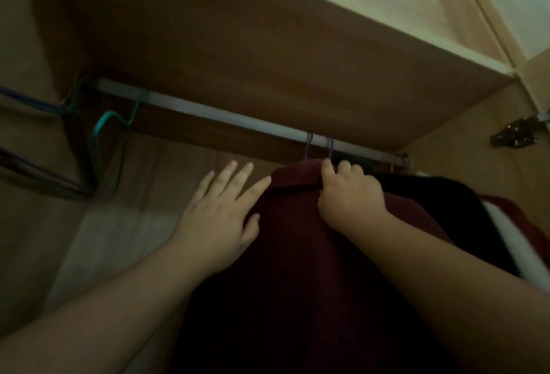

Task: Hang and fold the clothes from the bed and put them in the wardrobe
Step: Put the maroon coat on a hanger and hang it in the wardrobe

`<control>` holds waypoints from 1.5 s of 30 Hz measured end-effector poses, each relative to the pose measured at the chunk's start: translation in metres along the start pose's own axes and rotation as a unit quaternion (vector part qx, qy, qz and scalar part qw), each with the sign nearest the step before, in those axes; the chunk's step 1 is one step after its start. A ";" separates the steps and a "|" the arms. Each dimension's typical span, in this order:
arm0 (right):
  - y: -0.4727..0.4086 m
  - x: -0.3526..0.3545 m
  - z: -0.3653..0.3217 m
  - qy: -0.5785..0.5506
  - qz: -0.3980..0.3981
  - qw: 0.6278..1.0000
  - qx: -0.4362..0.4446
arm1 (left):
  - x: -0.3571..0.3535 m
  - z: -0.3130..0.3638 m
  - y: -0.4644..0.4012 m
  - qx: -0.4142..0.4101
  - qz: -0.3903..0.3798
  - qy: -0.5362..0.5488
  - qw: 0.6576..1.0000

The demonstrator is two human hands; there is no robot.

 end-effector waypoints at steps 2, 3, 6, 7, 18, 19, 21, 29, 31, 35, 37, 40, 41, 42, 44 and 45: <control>0.024 0.007 0.001 0.027 -0.029 0.999 0.028 | 0.003 0.003 0.016 0.002 -0.007 0.016 1.000; 0.037 0.010 0.004 0.030 -0.042 0.998 0.039 | 0.005 0.005 0.025 0.001 -0.011 0.024 1.000; 0.077 0.021 0.015 0.042 -0.060 0.994 0.075 | 0.008 0.013 0.054 -0.001 -0.029 0.054 0.998; 0.092 0.022 0.020 0.046 -0.065 0.993 0.083 | 0.009 0.020 0.063 -0.002 -0.037 0.068 0.997; 0.335 0.040 0.088 0.022 -0.117 0.993 0.028 | 0.066 0.174 0.194 -0.075 -0.159 0.216 0.961; 0.360 0.048 0.095 0.015 -0.124 0.992 0.014 | 0.075 0.192 0.208 -0.080 -0.178 0.226 0.954; 0.415 0.067 0.110 -0.002 -0.142 0.990 -0.013 | 0.096 0.230 0.236 -0.086 -0.214 0.248 0.941; 0.698 0.207 0.194 0.015 -0.284 0.950 -0.133 | 0.242 0.406 0.395 -0.099 -0.313 0.373 0.868; 0.777 0.259 0.218 0.046 -0.326 0.927 -0.181 | 0.294 0.458 0.442 -0.122 -0.350 0.409 0.834; 0.918 0.367 0.255 0.110 -0.417 0.860 -0.272 | 0.395 0.556 0.532 -0.223 -0.400 0.462 0.759; 0.978 0.417 0.263 0.140 -0.464 0.821 -0.302 | 0.443 0.600 0.571 -0.296 -0.411 0.475 0.720; 1.051 0.480 0.267 0.158 -0.503 0.771 -0.357 | 0.504 0.655 0.614 -0.348 -0.433 0.499 0.666; 1.069 0.497 0.268 0.163 -0.512 0.754 -0.377 | 0.521 0.671 0.625 -0.362 -0.440 0.504 0.649; 1.085 0.511 0.271 0.168 -0.520 0.738 -0.395 | 0.537 0.686 0.636 -0.377 -0.444 0.509 0.634; 1.111 0.532 0.279 0.180 -0.531 0.712 -0.423 | 0.562 0.713 0.653 -0.405 -0.452 0.508 0.611; 1.120 0.538 0.284 0.185 -0.533 0.703 -0.433 | 0.570 0.724 0.659 -0.414 -0.453 0.507 0.606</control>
Point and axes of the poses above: each hand's wrist, its own y-axis away from the middle knuckle, its own x-axis out of the back of the hand, z = x × y, the point moved 3 cm from there along -y, towards the middle knuckle, and after that the axes turned 7 degrees about x, right-handed, at the moved point
